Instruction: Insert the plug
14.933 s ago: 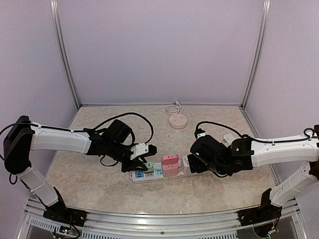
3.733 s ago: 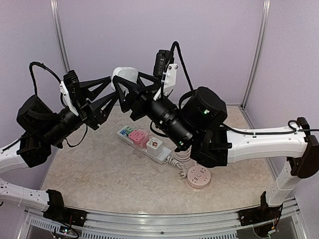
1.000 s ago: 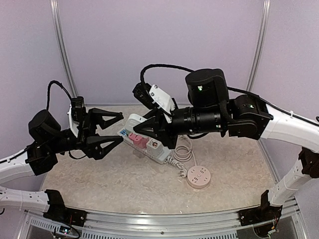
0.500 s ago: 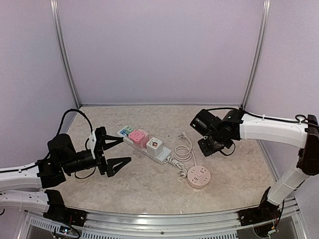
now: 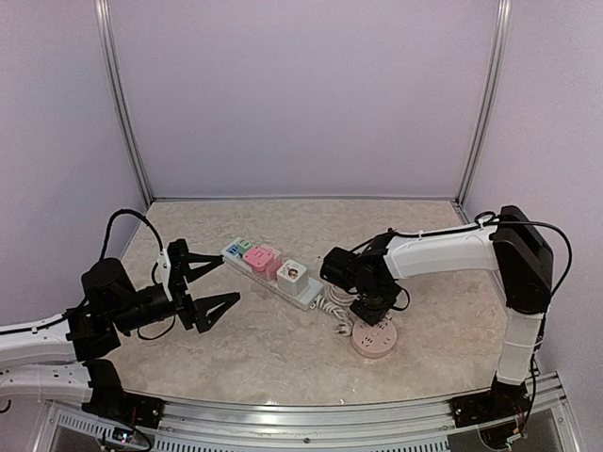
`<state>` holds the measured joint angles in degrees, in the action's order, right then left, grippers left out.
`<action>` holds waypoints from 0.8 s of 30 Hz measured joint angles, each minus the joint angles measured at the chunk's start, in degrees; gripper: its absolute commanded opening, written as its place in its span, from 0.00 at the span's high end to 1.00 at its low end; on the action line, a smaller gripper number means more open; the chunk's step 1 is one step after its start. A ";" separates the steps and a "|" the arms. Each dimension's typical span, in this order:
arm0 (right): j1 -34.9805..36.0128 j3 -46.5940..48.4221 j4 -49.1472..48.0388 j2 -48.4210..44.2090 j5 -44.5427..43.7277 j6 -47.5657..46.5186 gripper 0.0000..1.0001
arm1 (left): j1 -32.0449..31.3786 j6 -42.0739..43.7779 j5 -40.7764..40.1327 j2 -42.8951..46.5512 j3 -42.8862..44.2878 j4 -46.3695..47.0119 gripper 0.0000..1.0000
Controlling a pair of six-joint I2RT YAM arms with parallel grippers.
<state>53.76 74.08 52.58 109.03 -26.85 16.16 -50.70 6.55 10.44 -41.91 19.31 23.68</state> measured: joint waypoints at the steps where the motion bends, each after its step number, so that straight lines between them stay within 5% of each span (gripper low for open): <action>1: 1.14 0.90 0.76 0.96 -0.09 -0.83 1.00 | 0.02 0.04 -0.04 0.02 -0.15 0.11 0.14; 16: 14.82 14.05 1.42 6.58 15.17 -12.41 1.00 | 0.87 0.90 -0.24 1.60 -0.76 0.35 0.14; 24: 17.00 12.74 -3.15 0.55 11.87 -5.62 1.00 | 1.62 1.20 -0.02 1.99 -2.93 0.33 0.25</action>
<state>70.76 86.83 49.43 109.58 -14.98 10.55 -49.08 7.75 10.41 -39.92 16.38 24.01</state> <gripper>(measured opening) 0.127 0.817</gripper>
